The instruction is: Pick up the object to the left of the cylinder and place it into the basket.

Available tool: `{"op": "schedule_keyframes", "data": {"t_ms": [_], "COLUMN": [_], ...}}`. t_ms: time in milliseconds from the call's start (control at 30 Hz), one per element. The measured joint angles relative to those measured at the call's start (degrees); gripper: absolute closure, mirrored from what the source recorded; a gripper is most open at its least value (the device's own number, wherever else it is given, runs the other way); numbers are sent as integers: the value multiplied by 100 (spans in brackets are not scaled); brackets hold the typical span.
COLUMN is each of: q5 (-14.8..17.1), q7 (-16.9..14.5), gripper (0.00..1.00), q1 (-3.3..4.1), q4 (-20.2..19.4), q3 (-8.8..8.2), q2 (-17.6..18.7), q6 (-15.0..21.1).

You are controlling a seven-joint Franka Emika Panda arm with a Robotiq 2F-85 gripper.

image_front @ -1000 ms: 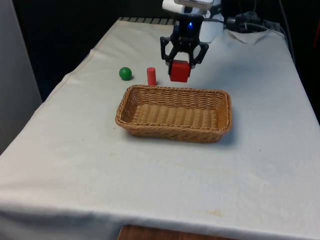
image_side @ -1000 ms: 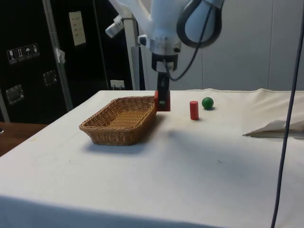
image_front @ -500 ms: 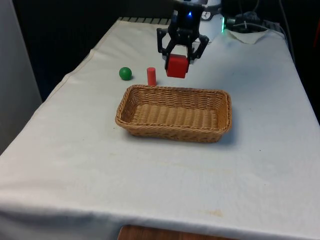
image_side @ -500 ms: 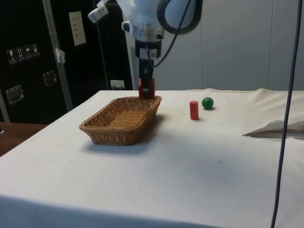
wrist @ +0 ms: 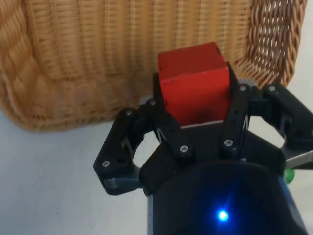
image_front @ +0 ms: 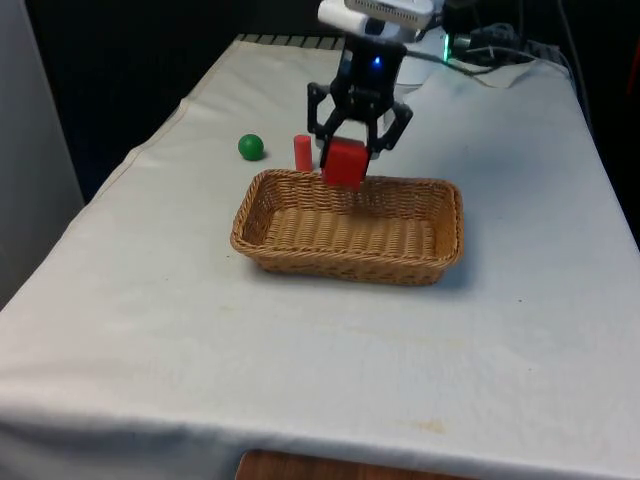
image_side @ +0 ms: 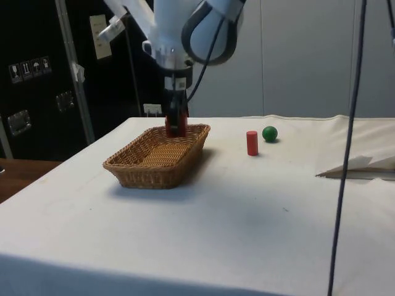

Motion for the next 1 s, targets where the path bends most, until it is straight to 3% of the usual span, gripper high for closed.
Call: {"op": "schedule_keyframes", "data": {"t_ms": [133,333,467,633,800,833,1000], "q5": [189,378,768,1094,1112,1112,1106], "q7": [0,-11,-143,-315,-332,-332,-338], "gripper": [100,100,100,100,100,94,40], "q1": [-11,-34,-69,-74,-74,-74,-74], "q4": [332,607,917,1026,1026,1026,1026], "q3": [29,69,132,160,160,160,160], "q2": [453,842,1272,1415,1398,1404,1404], "q6": [74,103,103,103,97,92,74]}}
